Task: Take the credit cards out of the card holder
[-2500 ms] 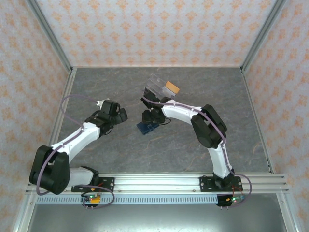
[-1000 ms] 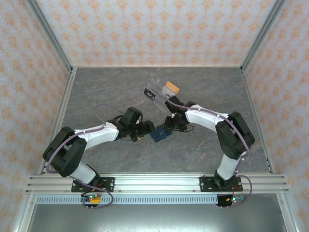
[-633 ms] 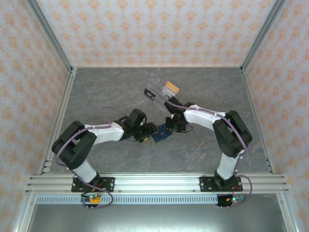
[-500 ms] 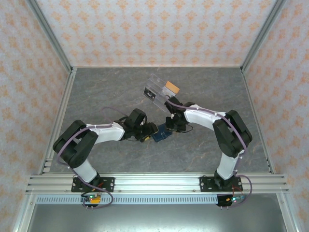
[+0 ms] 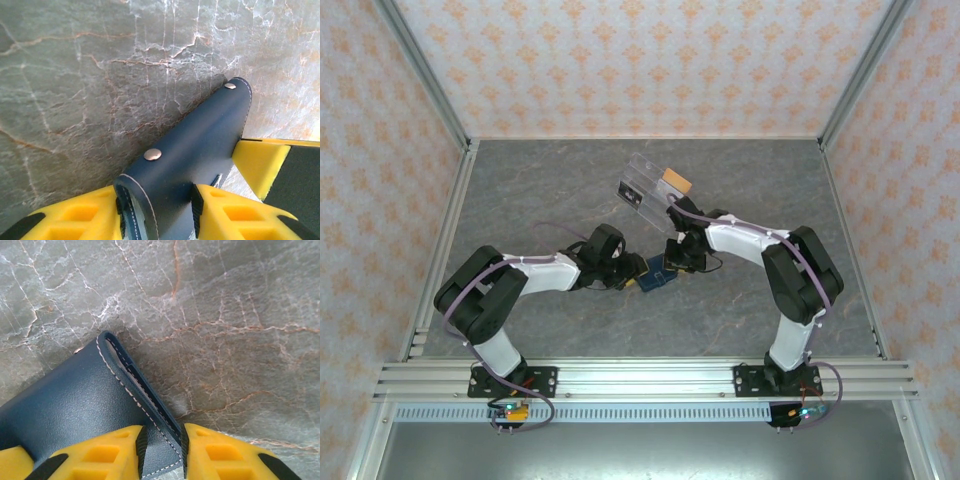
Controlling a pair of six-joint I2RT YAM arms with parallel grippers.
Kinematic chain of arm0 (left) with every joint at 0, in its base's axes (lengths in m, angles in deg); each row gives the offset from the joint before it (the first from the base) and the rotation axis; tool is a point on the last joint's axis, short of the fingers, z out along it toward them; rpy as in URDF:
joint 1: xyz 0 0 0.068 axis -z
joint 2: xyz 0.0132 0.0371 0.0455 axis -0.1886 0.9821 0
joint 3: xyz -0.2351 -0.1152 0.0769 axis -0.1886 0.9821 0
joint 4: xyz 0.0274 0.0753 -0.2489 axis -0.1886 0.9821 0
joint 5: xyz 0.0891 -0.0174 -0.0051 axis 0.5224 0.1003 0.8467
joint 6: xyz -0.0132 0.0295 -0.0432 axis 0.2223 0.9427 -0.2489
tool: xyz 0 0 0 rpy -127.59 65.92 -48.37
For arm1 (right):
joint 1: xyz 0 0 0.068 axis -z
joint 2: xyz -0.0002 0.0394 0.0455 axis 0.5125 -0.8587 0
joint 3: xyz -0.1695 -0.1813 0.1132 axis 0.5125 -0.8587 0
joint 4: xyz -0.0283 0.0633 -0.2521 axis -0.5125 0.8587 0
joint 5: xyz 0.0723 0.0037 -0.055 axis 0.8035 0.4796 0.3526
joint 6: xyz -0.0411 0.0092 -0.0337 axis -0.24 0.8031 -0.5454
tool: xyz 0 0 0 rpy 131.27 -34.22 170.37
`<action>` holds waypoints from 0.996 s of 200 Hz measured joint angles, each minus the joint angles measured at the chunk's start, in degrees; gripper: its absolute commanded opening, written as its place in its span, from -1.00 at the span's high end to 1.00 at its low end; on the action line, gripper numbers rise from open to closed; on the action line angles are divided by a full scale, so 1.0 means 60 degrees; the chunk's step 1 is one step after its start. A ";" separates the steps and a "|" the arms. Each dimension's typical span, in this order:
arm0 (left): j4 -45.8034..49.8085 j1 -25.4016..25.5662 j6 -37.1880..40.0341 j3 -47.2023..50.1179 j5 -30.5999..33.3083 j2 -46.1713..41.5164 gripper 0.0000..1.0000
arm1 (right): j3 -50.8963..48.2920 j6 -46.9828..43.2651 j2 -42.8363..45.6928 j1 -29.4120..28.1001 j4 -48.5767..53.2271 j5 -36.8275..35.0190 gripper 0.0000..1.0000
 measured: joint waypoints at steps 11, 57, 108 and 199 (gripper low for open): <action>0.0033 0.0000 -0.0007 0.0004 0.0018 -0.0044 0.53 | -0.0036 0.0007 0.0018 0.0029 -0.0066 0.0062 0.37; 0.1202 0.0004 0.0940 -0.0499 0.0310 -0.1002 0.86 | -0.0229 0.0051 0.0659 0.0197 -0.0288 0.0189 0.07; 0.6167 0.0047 0.3067 -0.2743 0.2754 -0.1453 0.88 | -0.0229 -0.0091 0.2087 0.0310 -0.0572 -0.1045 -0.14; 1.2382 0.0066 0.4452 -0.5060 0.8961 -0.0943 0.88 | -0.0736 0.0178 0.2852 0.0310 -0.0612 -0.3410 -0.27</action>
